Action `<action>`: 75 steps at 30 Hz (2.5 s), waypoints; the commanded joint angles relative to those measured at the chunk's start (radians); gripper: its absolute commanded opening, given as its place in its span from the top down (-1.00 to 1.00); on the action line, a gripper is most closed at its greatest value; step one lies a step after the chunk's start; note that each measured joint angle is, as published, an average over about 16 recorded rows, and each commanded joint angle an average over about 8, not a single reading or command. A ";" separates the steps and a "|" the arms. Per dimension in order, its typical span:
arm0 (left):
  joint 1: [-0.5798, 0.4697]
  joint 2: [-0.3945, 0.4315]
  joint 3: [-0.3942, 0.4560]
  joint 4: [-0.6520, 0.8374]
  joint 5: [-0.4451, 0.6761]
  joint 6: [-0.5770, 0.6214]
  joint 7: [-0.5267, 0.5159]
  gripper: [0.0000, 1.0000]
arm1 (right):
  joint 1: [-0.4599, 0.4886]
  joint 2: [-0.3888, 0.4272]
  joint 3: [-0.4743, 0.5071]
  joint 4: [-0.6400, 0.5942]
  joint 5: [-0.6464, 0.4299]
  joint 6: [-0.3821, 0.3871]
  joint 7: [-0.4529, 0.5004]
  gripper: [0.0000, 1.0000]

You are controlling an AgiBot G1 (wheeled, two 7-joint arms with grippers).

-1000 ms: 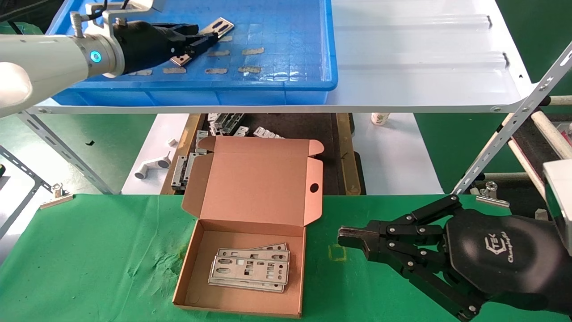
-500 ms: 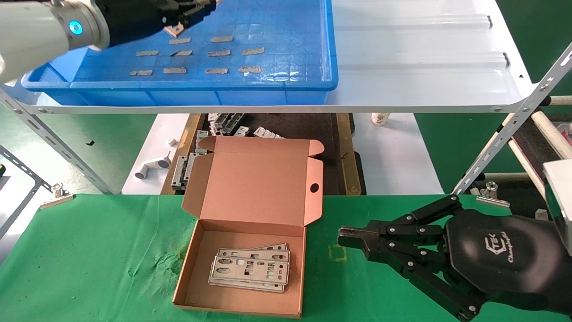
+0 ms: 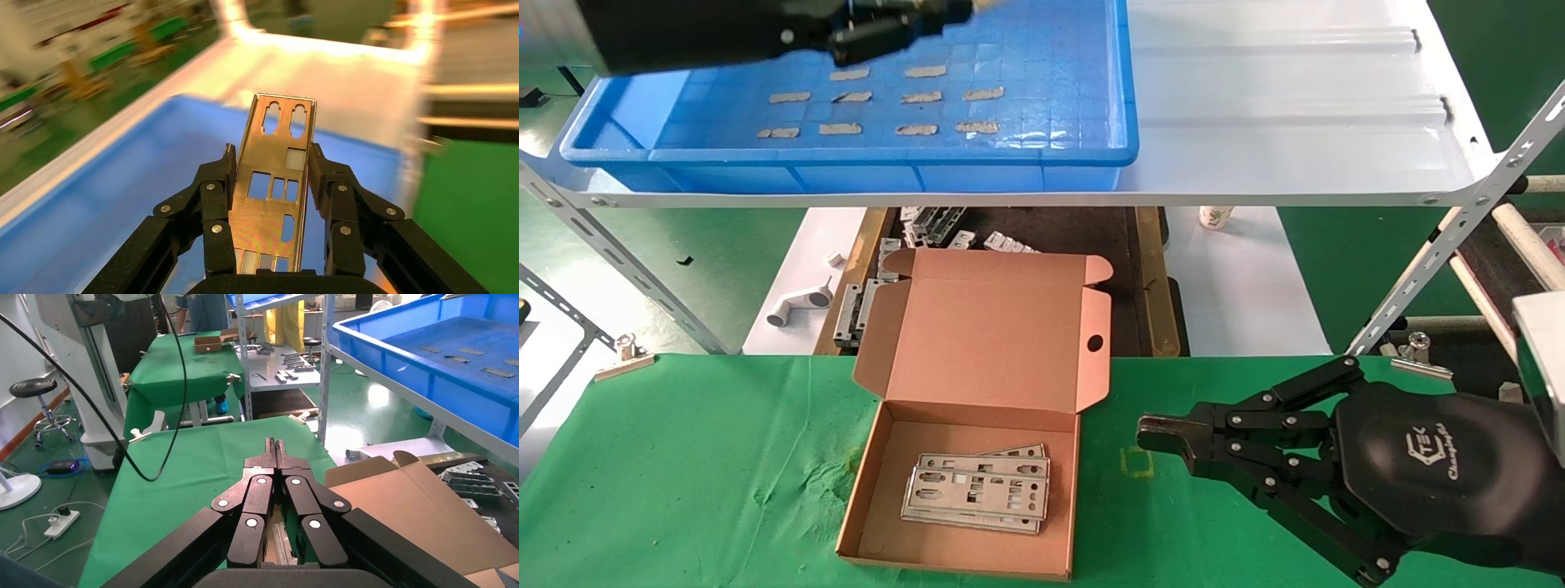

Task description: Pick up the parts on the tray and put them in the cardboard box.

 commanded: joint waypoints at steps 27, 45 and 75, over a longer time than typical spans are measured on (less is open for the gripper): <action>0.371 -0.227 0.443 -0.639 -0.237 0.188 0.114 1.00 | 0.000 0.000 0.000 0.000 0.000 0.000 0.000 1.00; 0.516 -0.074 0.518 -0.406 -0.126 -0.064 0.165 -0.33 | 0.000 0.000 0.000 0.000 0.000 0.000 0.000 1.00; 0.500 -0.069 0.454 -0.293 -0.214 0.047 0.170 -1.00 | 0.000 0.000 0.000 0.000 0.000 0.000 0.000 -0.46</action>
